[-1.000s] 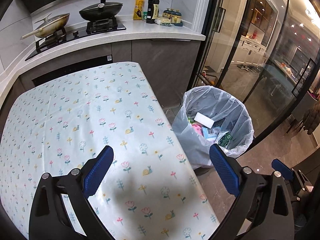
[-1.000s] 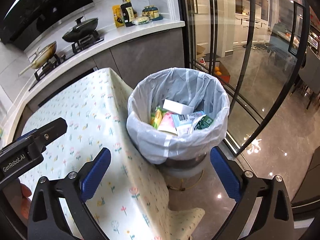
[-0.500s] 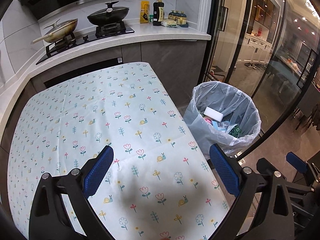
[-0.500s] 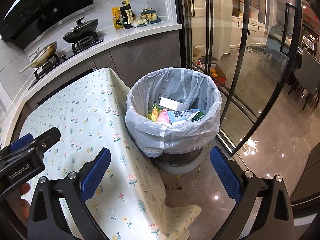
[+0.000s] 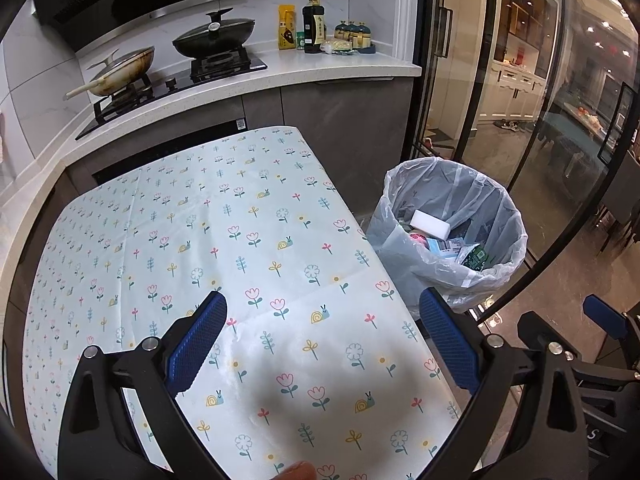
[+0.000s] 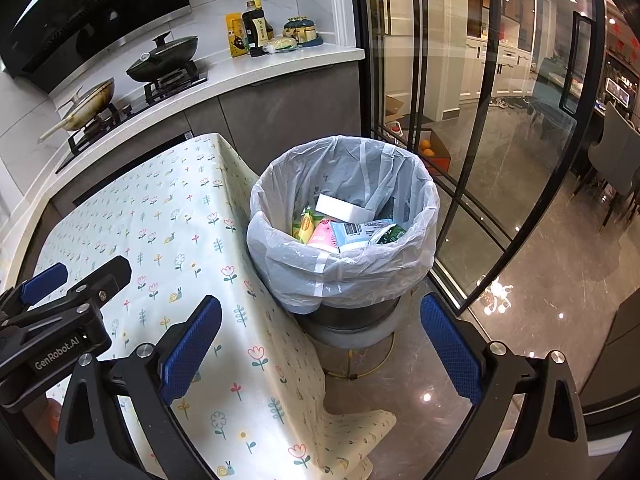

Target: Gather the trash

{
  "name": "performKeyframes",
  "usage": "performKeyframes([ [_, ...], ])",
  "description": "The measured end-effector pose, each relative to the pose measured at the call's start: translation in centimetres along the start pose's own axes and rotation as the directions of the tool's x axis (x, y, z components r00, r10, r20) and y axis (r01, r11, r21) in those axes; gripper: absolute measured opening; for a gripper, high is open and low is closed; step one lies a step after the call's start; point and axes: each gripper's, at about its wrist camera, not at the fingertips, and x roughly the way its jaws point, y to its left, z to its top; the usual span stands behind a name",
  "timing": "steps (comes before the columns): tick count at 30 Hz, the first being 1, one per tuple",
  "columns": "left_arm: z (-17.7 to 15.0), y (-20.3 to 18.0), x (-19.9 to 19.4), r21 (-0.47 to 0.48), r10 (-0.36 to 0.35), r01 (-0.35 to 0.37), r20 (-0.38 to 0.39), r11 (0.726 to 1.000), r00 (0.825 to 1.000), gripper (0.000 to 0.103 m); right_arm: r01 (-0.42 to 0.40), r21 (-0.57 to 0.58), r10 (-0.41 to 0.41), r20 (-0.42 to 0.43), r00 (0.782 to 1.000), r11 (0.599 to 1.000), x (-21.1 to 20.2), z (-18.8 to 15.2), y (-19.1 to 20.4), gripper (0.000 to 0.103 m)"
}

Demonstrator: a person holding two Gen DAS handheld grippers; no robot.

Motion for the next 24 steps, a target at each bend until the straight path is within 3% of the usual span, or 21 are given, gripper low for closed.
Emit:
performKeyframes([
  [13, -0.11, -0.32, 0.23, 0.004, 0.012, -0.012, -0.017, 1.0, 1.0, 0.093, 0.007, -0.016, -0.007, -0.003, 1.0, 1.0, 0.14, 0.27, -0.21, 0.096],
  [18, -0.24, -0.61, 0.18, 0.034, 0.067, -0.066, -0.016, 0.997, 0.998, 0.093, 0.015, -0.019, -0.016, -0.009, 1.0, 1.0, 0.41, 0.09, -0.5, 0.096],
  [24, -0.4, -0.72, -0.06, 0.032, 0.076, -0.076, -0.012, 0.997, 0.997, 0.093, 0.019, -0.021, -0.019, -0.009, 1.0, 1.0, 0.4, -0.05, -0.57, 0.096],
])
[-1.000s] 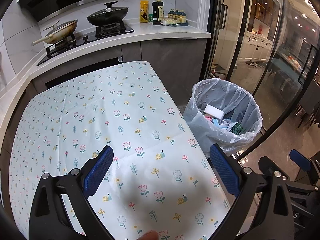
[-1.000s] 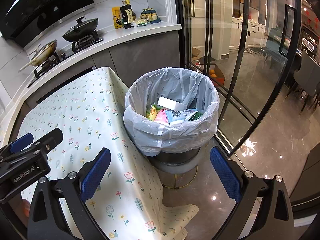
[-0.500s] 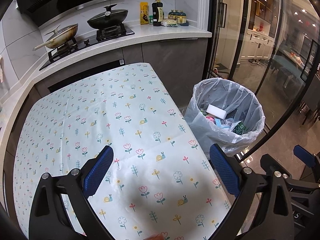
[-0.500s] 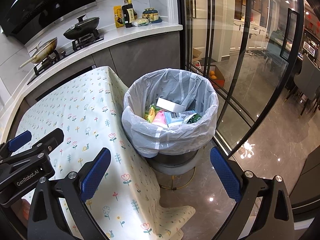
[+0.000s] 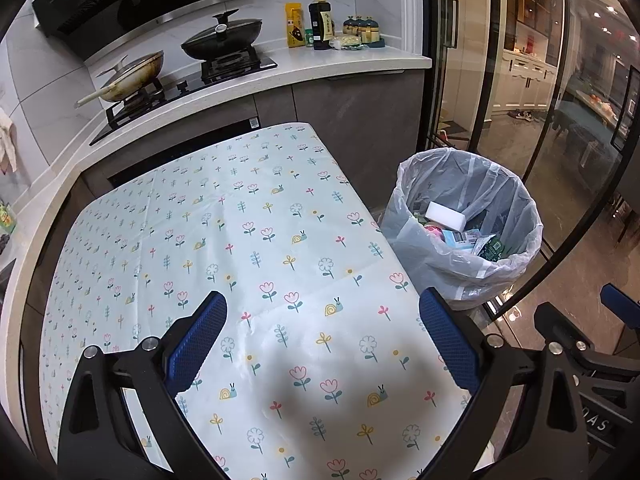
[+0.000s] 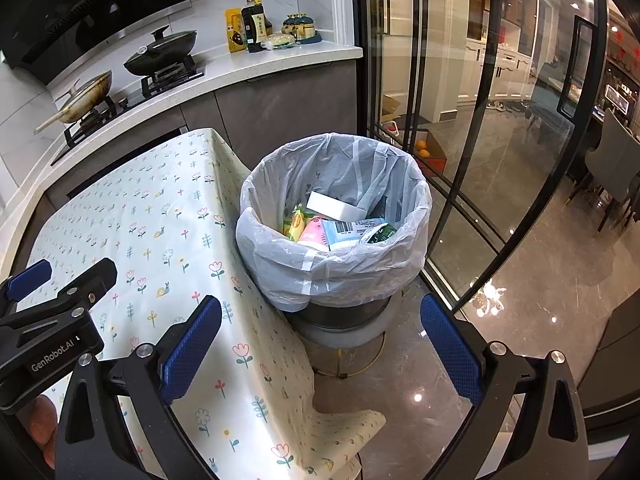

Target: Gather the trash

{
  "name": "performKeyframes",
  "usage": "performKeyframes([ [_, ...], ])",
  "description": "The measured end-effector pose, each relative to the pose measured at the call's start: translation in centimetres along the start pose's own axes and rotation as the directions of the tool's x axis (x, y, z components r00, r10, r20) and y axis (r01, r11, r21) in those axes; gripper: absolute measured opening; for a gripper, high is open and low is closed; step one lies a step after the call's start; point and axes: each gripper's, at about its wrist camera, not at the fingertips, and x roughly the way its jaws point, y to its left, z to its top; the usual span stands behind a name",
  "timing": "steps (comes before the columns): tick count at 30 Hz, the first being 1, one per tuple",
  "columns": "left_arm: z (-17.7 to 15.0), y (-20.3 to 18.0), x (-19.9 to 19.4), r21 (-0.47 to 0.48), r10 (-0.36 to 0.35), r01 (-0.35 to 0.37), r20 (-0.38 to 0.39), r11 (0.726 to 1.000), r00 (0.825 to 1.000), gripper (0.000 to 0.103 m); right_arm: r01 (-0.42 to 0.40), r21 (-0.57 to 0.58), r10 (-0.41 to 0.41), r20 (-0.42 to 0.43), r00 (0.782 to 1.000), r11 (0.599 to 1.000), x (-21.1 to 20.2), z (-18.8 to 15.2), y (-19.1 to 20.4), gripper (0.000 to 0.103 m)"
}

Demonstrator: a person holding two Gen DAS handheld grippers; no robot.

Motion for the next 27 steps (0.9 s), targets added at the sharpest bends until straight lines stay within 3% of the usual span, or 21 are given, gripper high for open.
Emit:
performKeyframes([
  [27, -0.23, -0.23, -0.01, 0.004, -0.025, 0.026, -0.026, 1.0, 0.999, 0.093, 0.003, 0.002, -0.003, -0.002, 1.0, 1.0, -0.12, -0.11, -0.24, 0.096],
])
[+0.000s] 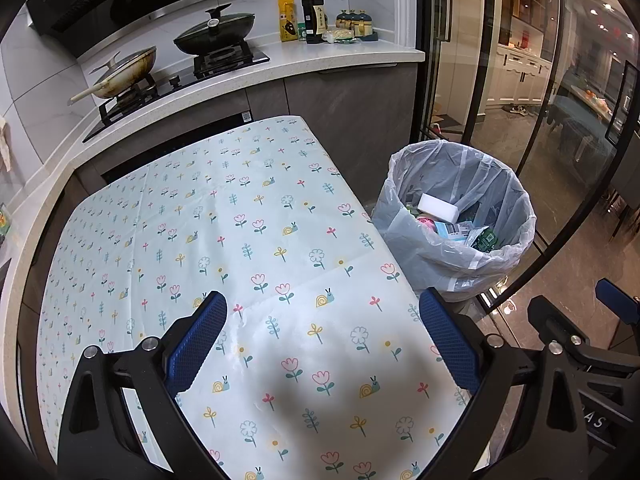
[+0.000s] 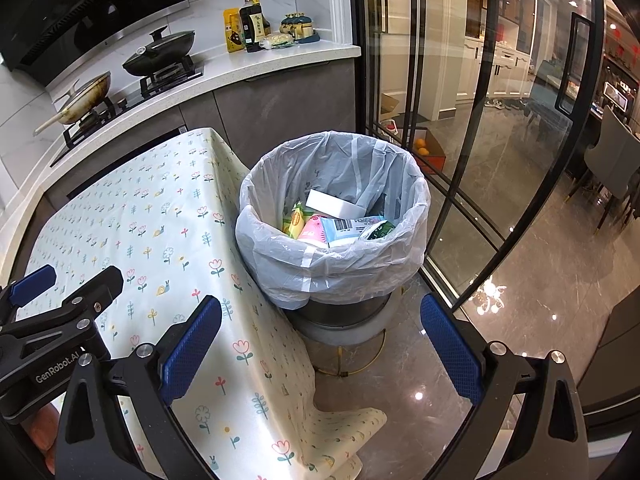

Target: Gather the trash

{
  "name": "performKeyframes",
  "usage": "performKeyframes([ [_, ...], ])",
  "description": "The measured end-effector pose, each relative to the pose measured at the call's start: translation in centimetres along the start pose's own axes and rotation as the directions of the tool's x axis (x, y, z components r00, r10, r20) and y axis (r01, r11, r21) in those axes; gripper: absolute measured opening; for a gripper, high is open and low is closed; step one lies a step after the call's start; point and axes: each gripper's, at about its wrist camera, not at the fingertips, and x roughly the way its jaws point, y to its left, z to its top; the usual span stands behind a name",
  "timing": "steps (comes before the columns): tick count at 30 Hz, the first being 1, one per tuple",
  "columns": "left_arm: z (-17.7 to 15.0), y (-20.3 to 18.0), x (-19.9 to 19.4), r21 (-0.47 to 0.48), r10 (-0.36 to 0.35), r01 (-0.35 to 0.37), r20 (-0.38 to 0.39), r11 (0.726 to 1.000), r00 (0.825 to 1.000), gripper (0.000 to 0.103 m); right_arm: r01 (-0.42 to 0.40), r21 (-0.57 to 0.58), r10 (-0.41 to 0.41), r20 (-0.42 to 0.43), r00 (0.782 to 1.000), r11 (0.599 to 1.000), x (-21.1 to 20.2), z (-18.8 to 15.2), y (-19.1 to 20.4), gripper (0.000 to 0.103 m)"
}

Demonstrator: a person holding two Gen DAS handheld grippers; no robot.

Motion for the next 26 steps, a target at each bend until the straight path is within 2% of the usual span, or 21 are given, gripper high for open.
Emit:
performKeyframes([
  [26, -0.12, -0.25, 0.31, -0.011, -0.021, 0.021, -0.006, 1.0, 1.0, 0.093, 0.022, 0.016, -0.021, -0.002, 1.0, 1.0, -0.02, -0.47, 0.22, 0.096],
])
